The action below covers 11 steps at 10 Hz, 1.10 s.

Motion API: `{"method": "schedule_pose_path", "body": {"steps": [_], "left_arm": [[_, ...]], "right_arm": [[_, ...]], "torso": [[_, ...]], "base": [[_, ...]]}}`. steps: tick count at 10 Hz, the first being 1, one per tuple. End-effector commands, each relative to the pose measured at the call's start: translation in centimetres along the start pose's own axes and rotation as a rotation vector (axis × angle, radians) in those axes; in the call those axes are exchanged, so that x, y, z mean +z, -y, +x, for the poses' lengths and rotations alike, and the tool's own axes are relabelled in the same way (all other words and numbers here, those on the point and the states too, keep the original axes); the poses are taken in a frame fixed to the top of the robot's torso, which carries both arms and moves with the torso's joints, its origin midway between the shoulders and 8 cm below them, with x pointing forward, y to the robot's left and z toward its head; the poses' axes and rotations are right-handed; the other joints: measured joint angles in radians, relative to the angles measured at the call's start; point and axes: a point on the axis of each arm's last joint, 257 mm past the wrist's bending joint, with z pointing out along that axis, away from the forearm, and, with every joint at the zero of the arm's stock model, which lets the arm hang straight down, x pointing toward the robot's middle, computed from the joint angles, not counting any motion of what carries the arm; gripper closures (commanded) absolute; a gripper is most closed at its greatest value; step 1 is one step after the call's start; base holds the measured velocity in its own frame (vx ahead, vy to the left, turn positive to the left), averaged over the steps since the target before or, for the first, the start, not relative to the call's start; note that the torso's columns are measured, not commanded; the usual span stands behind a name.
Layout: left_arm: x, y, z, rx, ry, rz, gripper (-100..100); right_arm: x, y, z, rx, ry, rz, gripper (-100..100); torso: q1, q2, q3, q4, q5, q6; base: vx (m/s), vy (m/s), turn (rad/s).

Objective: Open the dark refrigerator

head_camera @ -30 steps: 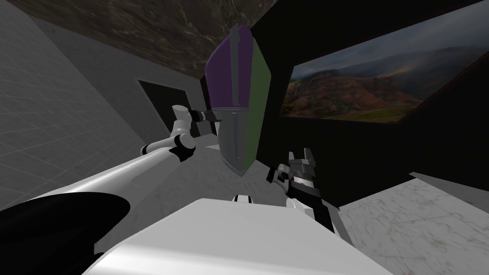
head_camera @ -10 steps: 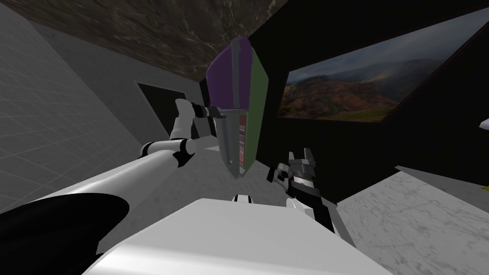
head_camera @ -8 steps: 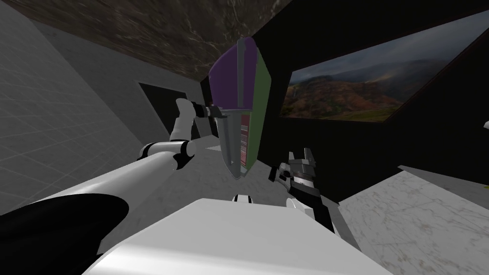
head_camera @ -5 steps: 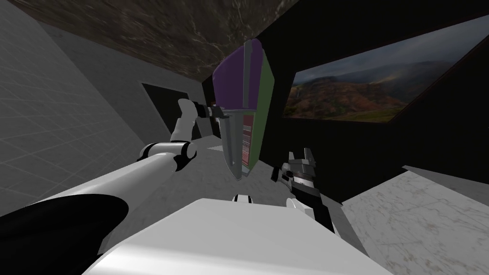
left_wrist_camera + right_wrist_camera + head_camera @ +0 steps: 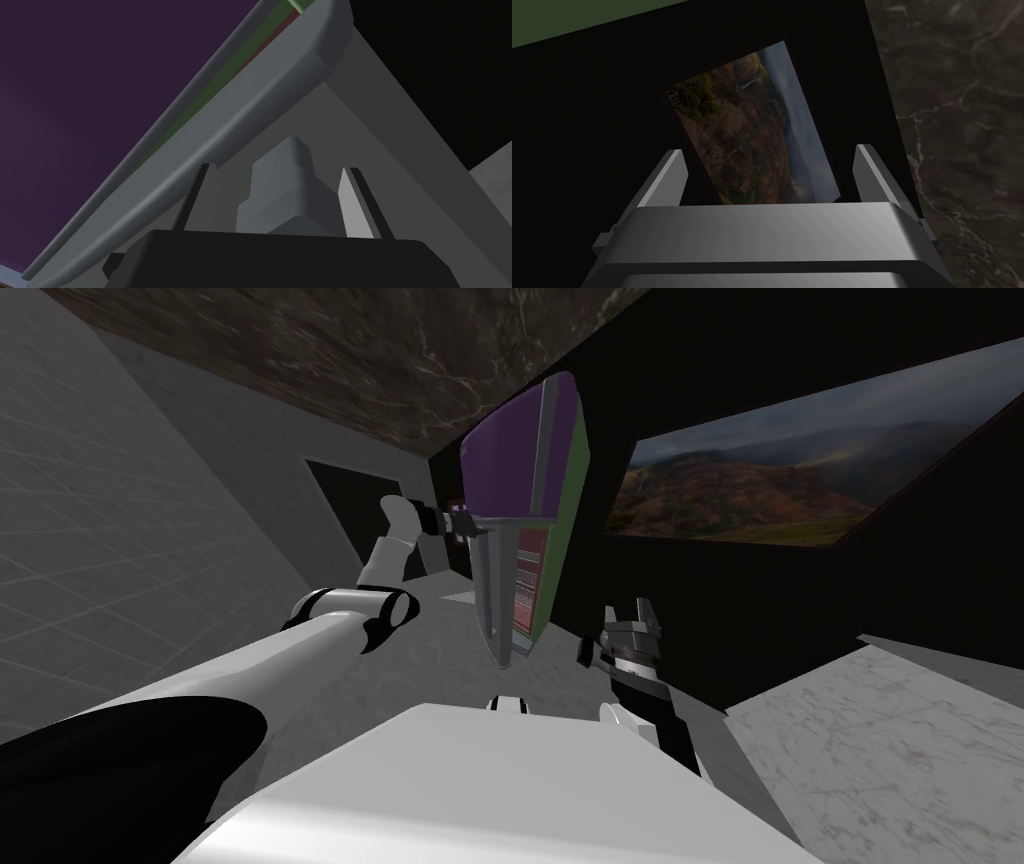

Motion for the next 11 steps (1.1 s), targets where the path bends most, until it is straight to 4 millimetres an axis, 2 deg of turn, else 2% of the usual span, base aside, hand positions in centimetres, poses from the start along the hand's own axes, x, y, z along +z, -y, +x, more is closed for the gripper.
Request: {"method": "schedule_pose_path", "body": {"steps": [1,2,3,4,5,7,8,10,11], "left_arm": [[0.7,-2.2,2.1,-0.007,-0.046,-0.043,100],[0.8,-2.3,1.4,-0.011,-0.030,-0.048,100],[0.8,-3.3,2.4,-0.016,-0.060,-0.079,100],[0.6,-4.2,3.2,-0.018,-0.086,-0.105,100],[0.6,-4.2,3.2,-0.018,-0.086,-0.105,100],[0.3,-5.8,4.7,-0.022,-0.139,-0.158,100],[0.3,-5.8,4.7,-0.022,-0.139,-0.158,100],[-0.3,-7.4,6.3,-0.022,-0.192,-0.211,100],[-0.3,-7.4,6.3,-0.022,-0.192,-0.211,100]], "right_arm": [[0.0,0.0,0.0,0.000,0.000,0.000,0],[0.0,0.0,0.0,0.000,0.000,0.000,0],[0.0,0.0,0.0,0.000,0.000,0.000,0],[0.0,0.0,0.0,0.000,0.000,0.000,0],[0.0,0.0,0.0,0.000,0.000,0.000,0],[0.0,0.0,0.0,0.000,0.000,0.000,0],[0.0,0.0,0.0,0.000,0.000,0.000,0],[0.0,0.0,0.0,0.000,0.000,0.000,0],[0.0,0.0,0.0,0.000,0.000,0.000,0]], "torso": [[0.001,-0.002,-0.001,-0.001,0.000,0.001],[-0.003,-0.002,-0.001,-0.002,0.000,0.001],[-0.009,-0.002,-0.001,-0.004,-0.002,0.002],[-0.002,-0.001,0.000,-0.005,-0.001,0.003],[0.006,-0.001,0.001,-0.005,0.003,0.001],[0.002,-0.005,-0.003,-0.006,0.002,0.000],[0.004,-0.006,-0.004,-0.006,0.002,0.001],[0.002,-0.009,-0.006,-0.007,0.001,0.001],[0.003,-0.007,-0.005,-0.007,0.002,0.001]], "base": [[-0.020,0.197,-0.013],[-0.015,0.070,0.000],[0.001,0.184,0.007],[0.036,0.304,-0.050],[0.031,0.235,-0.032],[0.049,0.237,0.005],[0.027,0.262,-0.015],[0.018,0.292,-0.009],[0.028,0.255,-0.015]]}}
